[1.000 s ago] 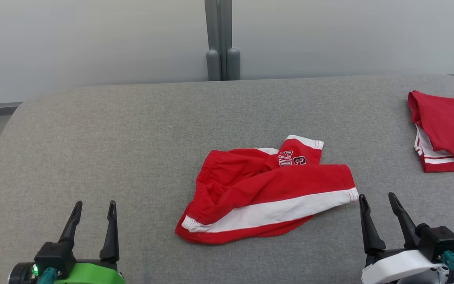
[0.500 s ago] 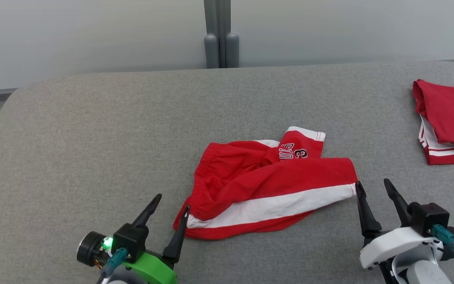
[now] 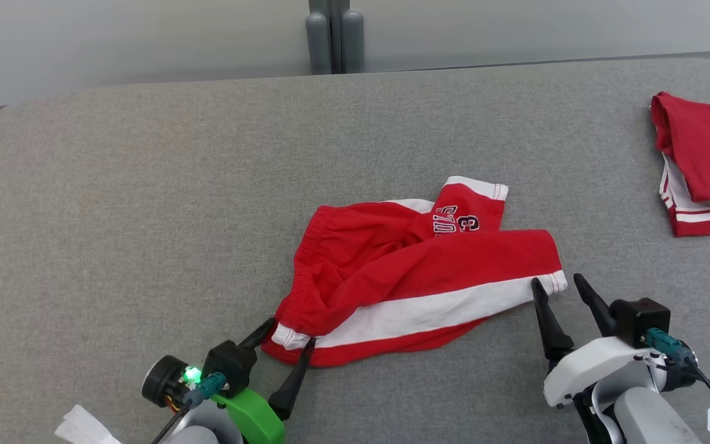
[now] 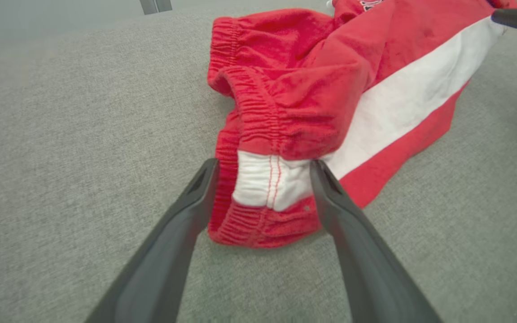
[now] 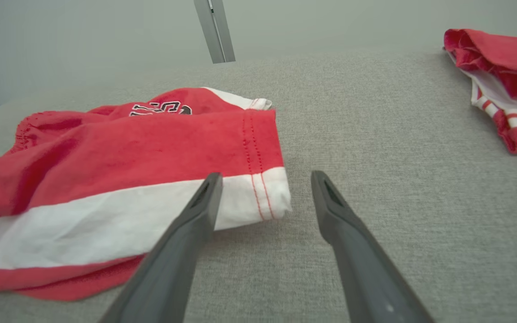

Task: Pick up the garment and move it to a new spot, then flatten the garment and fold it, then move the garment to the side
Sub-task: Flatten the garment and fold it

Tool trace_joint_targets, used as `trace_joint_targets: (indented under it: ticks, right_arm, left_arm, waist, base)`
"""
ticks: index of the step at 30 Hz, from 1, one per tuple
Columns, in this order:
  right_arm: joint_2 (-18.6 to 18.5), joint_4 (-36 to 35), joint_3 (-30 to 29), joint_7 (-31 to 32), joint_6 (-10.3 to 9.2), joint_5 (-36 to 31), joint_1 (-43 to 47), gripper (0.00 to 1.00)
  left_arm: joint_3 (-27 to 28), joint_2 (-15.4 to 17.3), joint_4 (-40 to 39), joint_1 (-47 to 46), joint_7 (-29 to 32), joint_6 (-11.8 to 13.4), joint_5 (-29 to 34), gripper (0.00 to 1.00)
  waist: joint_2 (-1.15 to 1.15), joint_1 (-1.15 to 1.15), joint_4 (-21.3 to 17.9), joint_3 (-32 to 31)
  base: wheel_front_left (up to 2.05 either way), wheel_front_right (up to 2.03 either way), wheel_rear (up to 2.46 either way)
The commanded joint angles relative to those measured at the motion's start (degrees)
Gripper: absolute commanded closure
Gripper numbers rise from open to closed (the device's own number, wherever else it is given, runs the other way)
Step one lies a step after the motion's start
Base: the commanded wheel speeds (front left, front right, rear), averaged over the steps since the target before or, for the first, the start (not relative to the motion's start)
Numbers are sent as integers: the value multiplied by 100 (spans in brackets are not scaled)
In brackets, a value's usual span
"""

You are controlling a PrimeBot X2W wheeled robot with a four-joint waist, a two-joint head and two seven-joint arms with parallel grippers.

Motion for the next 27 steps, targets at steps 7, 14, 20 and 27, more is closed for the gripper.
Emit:
trace_joint_targets:
  ticks: [7, 14, 20, 27]
  right_arm:
    - [-43, 368, 323, -16, -8, 277, -271, 100]
    - [-124, 202, 448, -16, -8, 411, -295, 100]
    - [-237, -453, 412, -16, -8, 471, -135, 100]
    - [-464, -868, 538, -16, -8, 578, -805, 100]
  left_arm:
    - [-364, 78, 216, -333, 0, -16, -498, 100]
    - [-405, 79, 71, -273, 0, -16, -781, 100]
    - [-123, 129, -602, -146, 0, -16, -915, 100]
    - [35, 369, -1086, -955, 0, -16, -899, 100]
  waist:
    - [0, 0, 44, 108]
    - [0, 0, 59, 54]
    - [0, 0, 60, 8]
    - [0, 0, 20, 178]
  base:
    - [0, 0, 0]
    - [0, 0, 0]
    - [0, 0, 0]
    - [0, 0, 0]
